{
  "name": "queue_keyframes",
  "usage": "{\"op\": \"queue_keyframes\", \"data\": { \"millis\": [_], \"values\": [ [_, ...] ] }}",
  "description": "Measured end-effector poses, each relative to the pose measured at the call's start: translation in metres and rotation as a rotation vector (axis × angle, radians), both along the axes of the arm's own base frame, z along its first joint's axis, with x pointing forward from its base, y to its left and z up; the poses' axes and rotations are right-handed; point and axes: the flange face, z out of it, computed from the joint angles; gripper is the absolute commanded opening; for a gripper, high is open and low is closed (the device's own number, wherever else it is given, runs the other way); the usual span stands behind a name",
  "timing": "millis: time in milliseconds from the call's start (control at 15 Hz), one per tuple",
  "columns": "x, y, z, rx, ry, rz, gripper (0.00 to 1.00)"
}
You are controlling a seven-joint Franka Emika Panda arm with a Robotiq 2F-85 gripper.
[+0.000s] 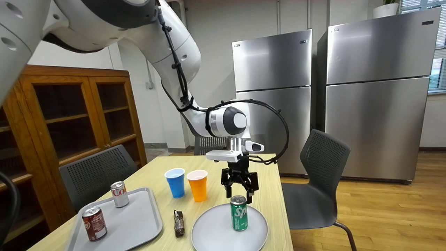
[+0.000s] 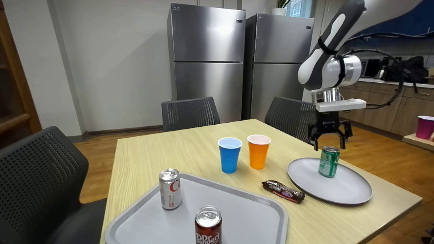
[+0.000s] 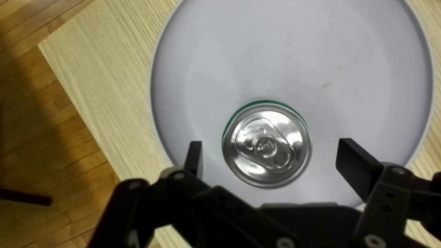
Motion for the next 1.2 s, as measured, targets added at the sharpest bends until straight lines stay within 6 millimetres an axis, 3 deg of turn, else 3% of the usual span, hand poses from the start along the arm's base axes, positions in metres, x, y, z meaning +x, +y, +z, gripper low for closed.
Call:
{"op": "queue_keyframes", "data": {
  "millis": [267,600,800,1200],
  "values": [
    [0.005,0.000,0.015,-0.004,-0.027,0.001,1.00],
    [0.015,0.010,0.048,-0.009,-0.079,0.019,1.00],
    [0.020,0.028,0.066,-0.009,-0.106,0.042,1.00],
    [0.025,0.085,0.097,-0.002,-0.149,0.101,1.00]
  ]
}}
